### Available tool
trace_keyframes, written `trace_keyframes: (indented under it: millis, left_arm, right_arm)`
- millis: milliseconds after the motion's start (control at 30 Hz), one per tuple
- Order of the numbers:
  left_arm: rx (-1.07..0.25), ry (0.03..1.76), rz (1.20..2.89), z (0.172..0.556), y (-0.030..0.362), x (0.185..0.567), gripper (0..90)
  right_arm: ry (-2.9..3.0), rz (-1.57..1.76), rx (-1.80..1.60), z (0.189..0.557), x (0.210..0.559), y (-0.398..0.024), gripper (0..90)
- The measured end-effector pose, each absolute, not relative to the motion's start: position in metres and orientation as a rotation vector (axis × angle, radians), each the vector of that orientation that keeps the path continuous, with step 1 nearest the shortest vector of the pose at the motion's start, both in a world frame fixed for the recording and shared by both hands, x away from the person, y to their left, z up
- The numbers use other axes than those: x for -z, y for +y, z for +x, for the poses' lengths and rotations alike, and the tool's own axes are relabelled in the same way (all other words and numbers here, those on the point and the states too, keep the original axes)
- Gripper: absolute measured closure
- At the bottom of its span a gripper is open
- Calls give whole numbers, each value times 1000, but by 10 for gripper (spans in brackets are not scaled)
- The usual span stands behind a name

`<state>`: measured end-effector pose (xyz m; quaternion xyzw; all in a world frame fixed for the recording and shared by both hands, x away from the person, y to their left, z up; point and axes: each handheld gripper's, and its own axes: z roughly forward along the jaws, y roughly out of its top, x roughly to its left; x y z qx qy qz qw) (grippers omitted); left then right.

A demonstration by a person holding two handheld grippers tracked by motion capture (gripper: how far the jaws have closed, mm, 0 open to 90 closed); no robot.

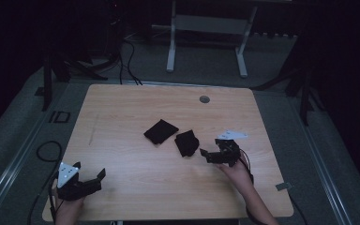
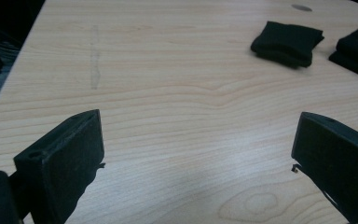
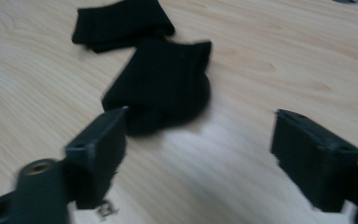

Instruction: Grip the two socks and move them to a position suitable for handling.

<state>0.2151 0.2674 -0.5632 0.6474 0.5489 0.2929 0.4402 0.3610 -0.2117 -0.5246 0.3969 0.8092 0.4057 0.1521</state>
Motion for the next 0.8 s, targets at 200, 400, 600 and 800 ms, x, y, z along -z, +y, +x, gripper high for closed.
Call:
trace_keyframes:
  millis: [200, 400, 600, 800]
  left_arm:
    - [-731, 1351, 1627, 217, 266, 565, 25]
    - [-732, 1359, 1616, 216, 268, 565, 25]
    - [-737, 1376, 1594, 215, 272, 565, 25]
    - [-733, 1371, 1599, 215, 272, 565, 25]
  right_arm:
    - [2344, 1074, -1204, 374, 517, -181, 208]
    - [2379, 1028, -1185, 393, 522, -151, 231]
    - [2426, 1037, -1093, 408, 545, -135, 234]
    - [2431, 969, -966, 405, 561, -124, 243]
